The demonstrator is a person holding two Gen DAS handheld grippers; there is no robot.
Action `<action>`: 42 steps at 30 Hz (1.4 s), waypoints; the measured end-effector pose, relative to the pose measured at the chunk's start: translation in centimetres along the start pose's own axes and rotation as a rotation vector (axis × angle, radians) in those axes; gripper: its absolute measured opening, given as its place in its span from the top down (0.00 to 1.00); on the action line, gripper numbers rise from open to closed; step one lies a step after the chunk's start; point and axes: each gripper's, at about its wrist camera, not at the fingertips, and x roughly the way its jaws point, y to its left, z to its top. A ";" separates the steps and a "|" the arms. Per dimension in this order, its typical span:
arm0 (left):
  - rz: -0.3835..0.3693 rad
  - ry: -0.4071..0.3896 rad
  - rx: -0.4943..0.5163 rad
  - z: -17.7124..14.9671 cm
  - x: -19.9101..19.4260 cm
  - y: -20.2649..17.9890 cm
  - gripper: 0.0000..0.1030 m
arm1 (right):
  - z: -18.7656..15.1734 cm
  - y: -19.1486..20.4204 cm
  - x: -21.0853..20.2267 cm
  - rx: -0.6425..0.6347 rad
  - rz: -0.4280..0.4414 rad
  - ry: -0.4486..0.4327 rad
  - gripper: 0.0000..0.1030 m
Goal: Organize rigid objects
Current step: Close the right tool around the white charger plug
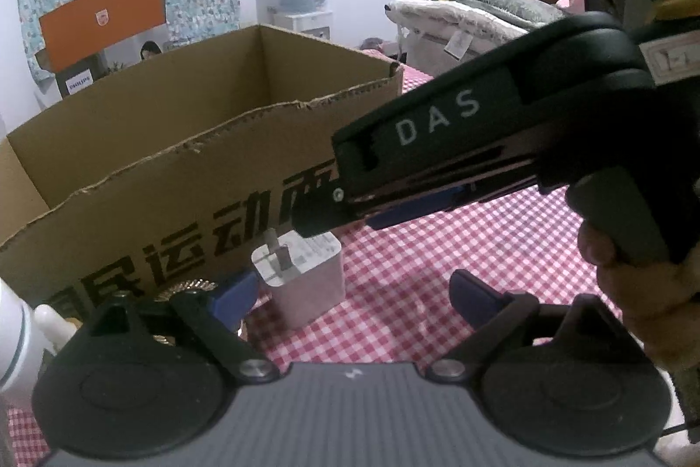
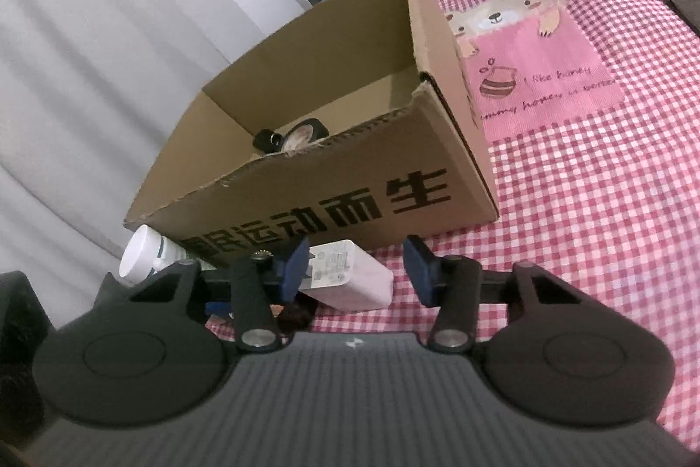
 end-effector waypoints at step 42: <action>-0.077 0.015 0.015 -0.4 3.1 -2.8 0.35 | -2.0 -4.8 -3.6 0.086 0.008 0.024 0.69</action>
